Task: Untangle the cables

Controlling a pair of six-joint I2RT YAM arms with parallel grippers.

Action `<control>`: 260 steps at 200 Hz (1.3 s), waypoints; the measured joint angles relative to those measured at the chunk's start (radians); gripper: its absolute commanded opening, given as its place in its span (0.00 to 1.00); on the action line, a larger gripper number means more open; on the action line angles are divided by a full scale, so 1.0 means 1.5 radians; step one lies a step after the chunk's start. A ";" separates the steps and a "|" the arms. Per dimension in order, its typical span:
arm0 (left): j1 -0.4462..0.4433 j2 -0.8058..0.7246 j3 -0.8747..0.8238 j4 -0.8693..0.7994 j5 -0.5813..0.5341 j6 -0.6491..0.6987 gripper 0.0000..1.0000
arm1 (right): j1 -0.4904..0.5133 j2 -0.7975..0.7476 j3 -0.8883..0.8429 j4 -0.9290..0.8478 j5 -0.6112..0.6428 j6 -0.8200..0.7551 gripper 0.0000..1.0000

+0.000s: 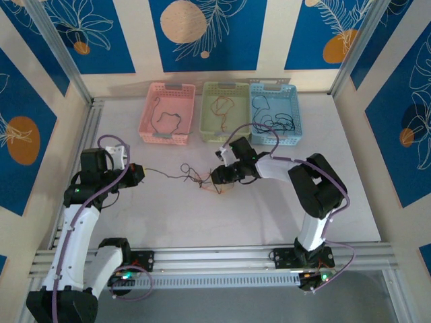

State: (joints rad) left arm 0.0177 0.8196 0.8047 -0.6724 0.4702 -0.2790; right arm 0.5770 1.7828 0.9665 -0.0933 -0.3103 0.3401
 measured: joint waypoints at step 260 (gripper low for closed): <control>0.003 -0.025 0.000 -0.013 -0.058 0.001 0.00 | -0.550 -0.380 -0.295 0.047 -0.025 0.298 0.00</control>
State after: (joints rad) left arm 0.0223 0.7815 0.8047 -0.6926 0.3836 -0.2783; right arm -0.2474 1.2133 0.5236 -0.0231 -0.3481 0.7876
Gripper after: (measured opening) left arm 0.068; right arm 0.052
